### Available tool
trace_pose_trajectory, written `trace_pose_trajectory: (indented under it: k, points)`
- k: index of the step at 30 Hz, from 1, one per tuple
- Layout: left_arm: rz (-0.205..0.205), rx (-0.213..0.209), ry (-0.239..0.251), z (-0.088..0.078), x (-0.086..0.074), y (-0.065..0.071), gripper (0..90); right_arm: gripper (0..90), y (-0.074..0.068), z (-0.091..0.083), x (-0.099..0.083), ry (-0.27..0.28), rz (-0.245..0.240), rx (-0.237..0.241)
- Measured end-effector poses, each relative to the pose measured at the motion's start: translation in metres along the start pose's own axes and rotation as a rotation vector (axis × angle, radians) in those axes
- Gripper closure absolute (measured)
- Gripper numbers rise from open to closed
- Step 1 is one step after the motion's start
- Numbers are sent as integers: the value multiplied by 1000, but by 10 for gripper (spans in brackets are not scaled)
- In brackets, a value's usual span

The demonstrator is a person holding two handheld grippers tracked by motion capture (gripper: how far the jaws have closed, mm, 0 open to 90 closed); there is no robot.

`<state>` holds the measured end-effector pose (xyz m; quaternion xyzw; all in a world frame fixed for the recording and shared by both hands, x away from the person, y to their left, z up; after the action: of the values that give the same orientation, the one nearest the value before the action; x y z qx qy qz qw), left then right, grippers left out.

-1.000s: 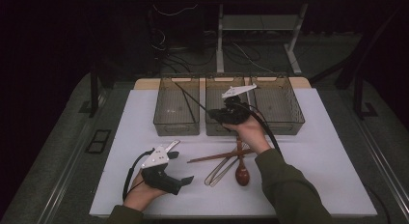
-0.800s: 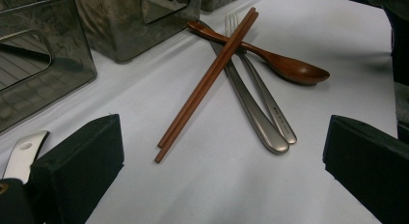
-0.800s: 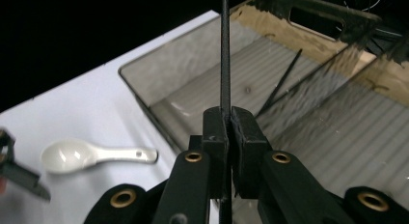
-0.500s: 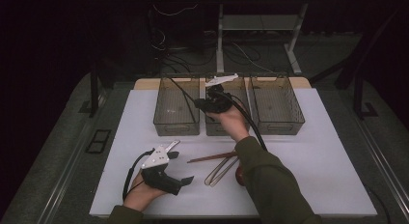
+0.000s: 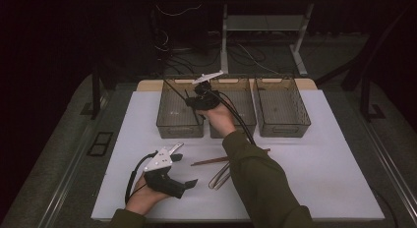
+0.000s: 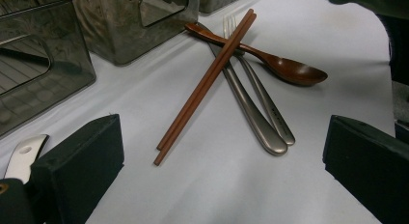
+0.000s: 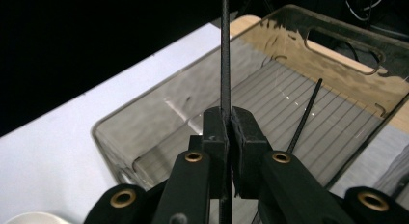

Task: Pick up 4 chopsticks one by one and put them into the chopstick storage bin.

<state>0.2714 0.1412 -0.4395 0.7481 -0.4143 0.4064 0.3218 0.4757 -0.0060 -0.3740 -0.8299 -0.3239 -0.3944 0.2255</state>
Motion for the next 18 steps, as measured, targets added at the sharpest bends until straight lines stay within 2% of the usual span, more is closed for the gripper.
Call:
trace_pose_trajectory:
  k: [6,9,18]
  points:
    - [-1,1,-1,0,0,0,1,847,1,16,-4,-44,14,-15]
    - [-2,1,1,1,0,0,1,847,-1,22,-5,-63,5,-21]
    - [3,-1,4,0,1,1,1,844,-8,32,-3,-84,0,-21]
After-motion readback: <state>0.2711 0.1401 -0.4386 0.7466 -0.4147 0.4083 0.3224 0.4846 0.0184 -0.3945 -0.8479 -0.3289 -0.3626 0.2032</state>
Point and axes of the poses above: each handheld gripper's, and its own axes: z roughly forward along the jaws, x roughly out of its top, y roughly to its right, the point moved 2 cm from there along z, roughly forward along the jaws, and after that the axes turned 5 degrees about -x, right-handed, at the moved point
